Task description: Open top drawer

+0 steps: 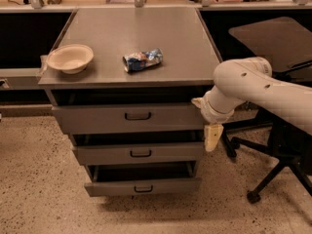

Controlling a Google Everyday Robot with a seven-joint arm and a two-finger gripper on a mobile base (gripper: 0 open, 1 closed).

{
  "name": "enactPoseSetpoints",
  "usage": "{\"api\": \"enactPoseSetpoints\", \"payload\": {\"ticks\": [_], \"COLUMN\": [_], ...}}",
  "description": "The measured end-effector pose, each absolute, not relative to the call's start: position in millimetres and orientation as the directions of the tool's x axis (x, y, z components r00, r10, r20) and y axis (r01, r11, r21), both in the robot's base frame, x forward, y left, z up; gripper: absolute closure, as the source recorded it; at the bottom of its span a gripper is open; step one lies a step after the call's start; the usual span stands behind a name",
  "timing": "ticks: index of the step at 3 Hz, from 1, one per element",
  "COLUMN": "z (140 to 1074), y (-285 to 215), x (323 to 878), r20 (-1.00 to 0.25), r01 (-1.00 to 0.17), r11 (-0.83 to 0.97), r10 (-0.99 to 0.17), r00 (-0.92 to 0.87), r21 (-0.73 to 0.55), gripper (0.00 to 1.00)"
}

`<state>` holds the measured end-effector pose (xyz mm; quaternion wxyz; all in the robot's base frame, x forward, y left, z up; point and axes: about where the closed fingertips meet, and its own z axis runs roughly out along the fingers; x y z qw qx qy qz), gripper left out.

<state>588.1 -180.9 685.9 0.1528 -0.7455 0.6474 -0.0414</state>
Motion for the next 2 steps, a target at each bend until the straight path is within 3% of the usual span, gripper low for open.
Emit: {"api": "enactPoseSetpoints", "payload": {"ticks": [1, 2], "z": [669, 666], "y": [-174, -171], "x": [631, 650], "r20": [-0.102, -0.132], "r01": [-0.951, -0.958], "r11": [-0.156, -0.148], "r10": [-0.977, -0.974], "r00": [0.189, 0.184], "r21": [-0.269, -0.244], "gripper": [0.03, 0.17]}}
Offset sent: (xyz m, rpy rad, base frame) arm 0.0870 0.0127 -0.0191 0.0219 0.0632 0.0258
